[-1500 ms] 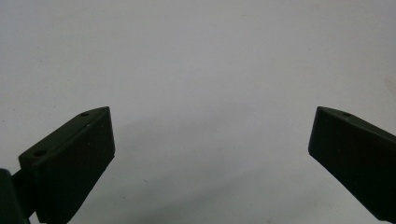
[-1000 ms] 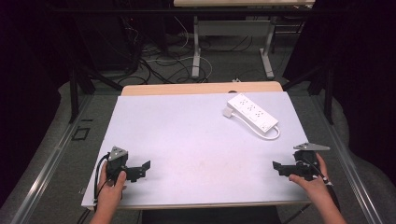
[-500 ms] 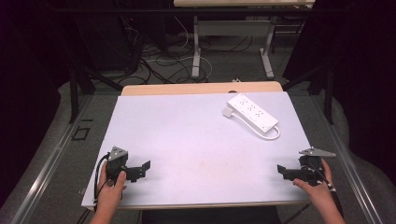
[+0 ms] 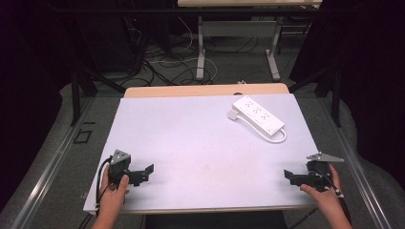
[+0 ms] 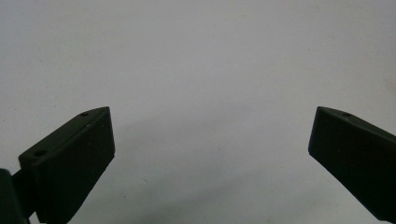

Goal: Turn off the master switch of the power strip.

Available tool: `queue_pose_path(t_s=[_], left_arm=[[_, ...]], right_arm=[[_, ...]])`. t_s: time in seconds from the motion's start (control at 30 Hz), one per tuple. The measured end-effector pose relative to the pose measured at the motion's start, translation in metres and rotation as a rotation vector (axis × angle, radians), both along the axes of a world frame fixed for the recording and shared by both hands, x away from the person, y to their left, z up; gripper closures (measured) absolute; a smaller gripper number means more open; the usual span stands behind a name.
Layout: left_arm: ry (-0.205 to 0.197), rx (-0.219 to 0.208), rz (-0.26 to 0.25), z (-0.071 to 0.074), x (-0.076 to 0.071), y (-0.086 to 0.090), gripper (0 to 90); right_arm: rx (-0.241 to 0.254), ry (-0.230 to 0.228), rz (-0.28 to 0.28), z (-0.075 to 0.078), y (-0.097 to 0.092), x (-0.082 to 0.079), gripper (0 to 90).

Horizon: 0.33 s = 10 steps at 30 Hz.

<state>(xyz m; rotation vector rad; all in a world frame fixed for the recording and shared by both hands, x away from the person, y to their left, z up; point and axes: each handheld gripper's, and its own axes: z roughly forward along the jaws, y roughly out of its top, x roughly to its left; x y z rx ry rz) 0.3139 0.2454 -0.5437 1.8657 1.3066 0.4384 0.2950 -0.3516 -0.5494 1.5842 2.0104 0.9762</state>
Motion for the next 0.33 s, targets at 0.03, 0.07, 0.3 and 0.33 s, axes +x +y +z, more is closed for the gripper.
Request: queue_pose_path(t_s=[0.03, 0.07, 0.3, 0.33], left_arm=[[0.001, 0.0, -0.002, 0.0001, 0.0, 0.0001, 0.5], [0.0, 0.0, -0.002, 0.0002, 0.0, 0.0, 0.5], [0.001, 0.006, -0.004, 0.0004, 0.0001, 0.0005, 0.5], [0.001, 0.005, -0.005, 0.0003, 0.0003, 0.0003, 0.5]], right_arm=[[0.0, 0.0, 0.0, -0.0005, -0.0001, 0.0, 0.0], [0.001, 0.005, -0.001, -0.0007, -0.0001, -0.0002, 0.0], [0.005, 0.002, -0.003, -0.0007, -0.0006, -0.001, 0.0], [0.005, -0.004, 0.001, -0.0006, -0.0008, -0.0008, 0.0]])
